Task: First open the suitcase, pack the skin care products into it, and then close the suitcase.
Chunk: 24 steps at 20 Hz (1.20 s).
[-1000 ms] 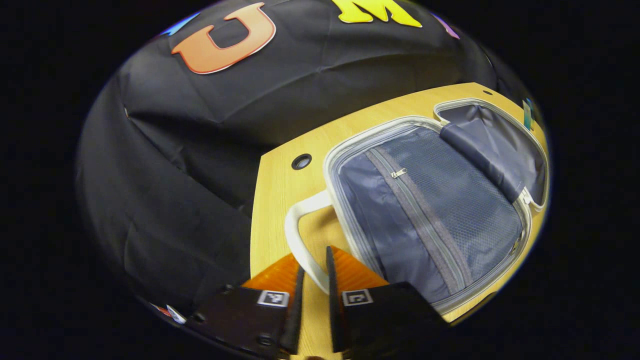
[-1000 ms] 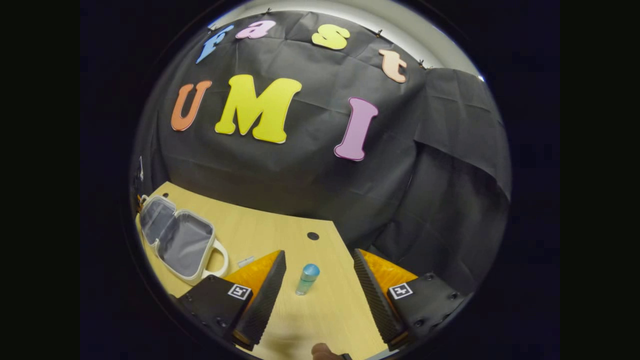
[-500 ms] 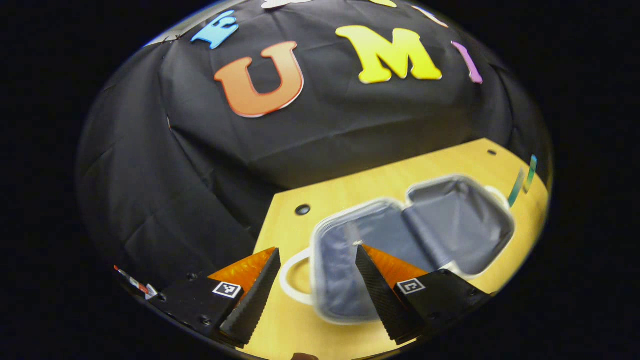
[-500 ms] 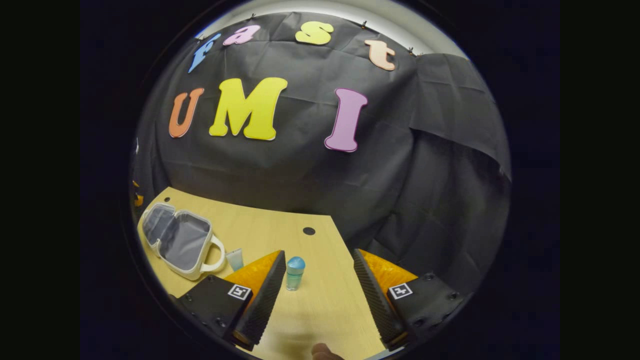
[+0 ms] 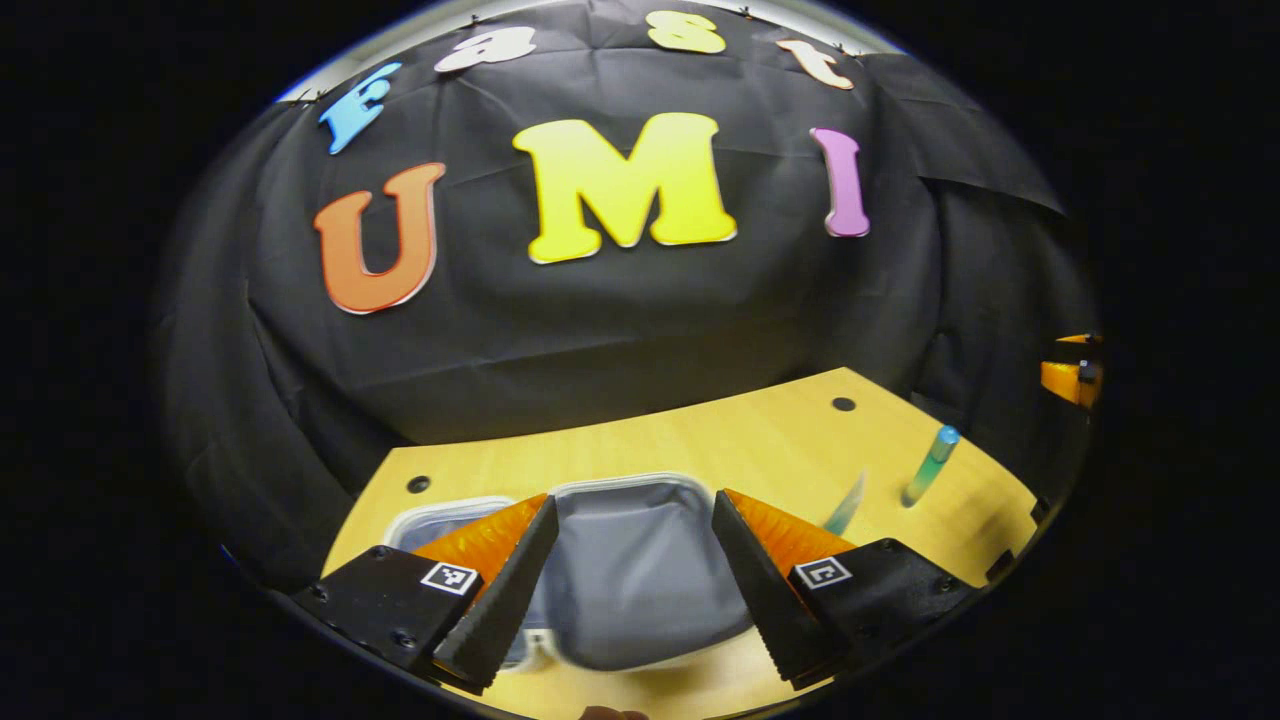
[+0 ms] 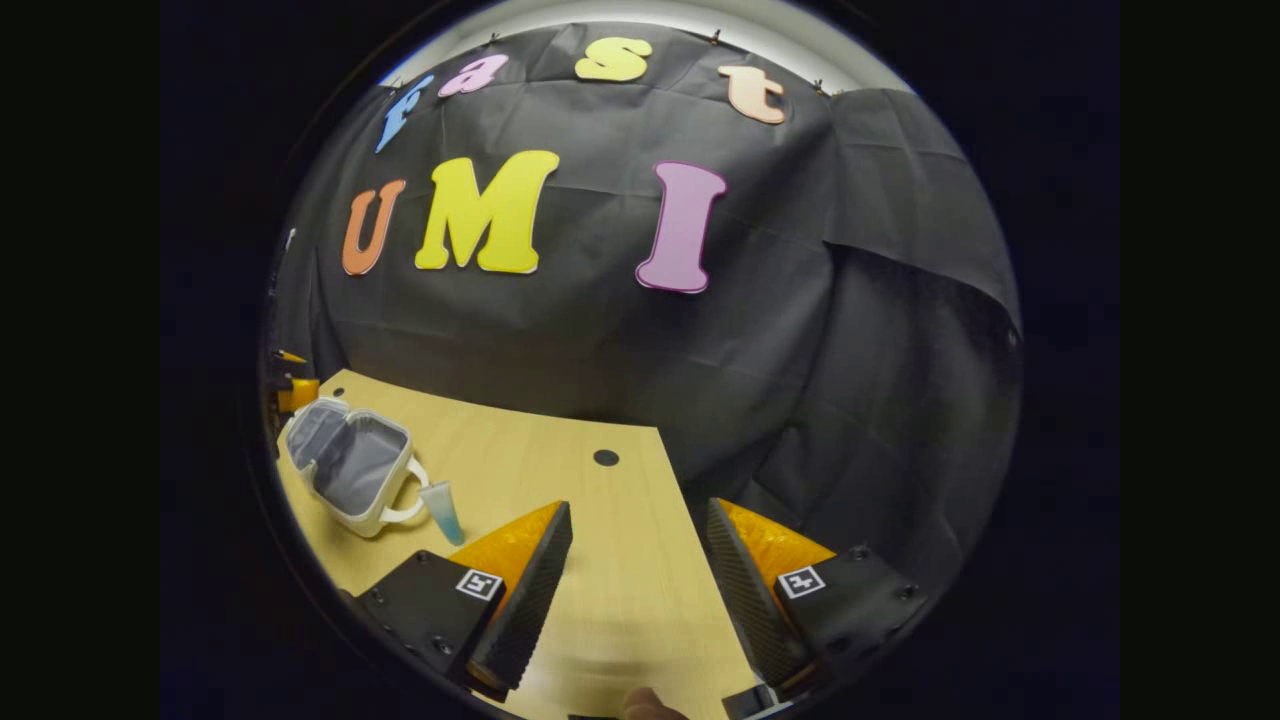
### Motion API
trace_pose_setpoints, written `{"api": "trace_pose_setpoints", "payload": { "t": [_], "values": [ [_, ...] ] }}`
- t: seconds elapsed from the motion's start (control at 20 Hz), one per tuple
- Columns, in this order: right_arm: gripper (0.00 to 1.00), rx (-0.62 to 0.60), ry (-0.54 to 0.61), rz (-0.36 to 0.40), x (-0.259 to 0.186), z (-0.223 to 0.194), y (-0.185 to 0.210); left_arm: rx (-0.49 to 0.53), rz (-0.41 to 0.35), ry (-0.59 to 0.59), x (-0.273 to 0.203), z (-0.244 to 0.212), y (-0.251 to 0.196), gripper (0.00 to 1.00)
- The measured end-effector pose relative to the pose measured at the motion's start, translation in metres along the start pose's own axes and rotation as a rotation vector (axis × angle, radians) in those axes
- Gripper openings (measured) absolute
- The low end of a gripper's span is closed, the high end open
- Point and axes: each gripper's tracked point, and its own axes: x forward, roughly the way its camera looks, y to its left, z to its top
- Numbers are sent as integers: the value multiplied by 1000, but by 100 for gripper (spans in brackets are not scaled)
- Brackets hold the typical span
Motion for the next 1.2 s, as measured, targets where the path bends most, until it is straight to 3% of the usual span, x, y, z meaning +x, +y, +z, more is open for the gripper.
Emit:
{"api": "trace_pose_setpoints", "payload": {
  "t": [0.35,0.5,0.75,1.0,1.1,1.15,1.2],
  "values": [
    [81,-50,38,42,13,-28,-35,1,-190,62,38,-45,-156,99],
    [81,-78,61,57,26,-40,-43,-56,-210,105,66,-67,-187,99],
    [81,-112,103,96,53,-62,-36,-153,-152,142,113,-106,-203,99],
    [82,-158,116,190,69,-79,-4,-228,-71,156,154,-132,-198,82],
    [81,-172,117,231,73,-84,10,-236,-35,137,160,-133,-189,55],
    [81,-166,119,255,76,-85,17,-241,-41,130,163,-133,-191,47],
    [81,-151,121,282,77,-85,25,-245,-62,127,164,-132,-194,45]
  ]
}}
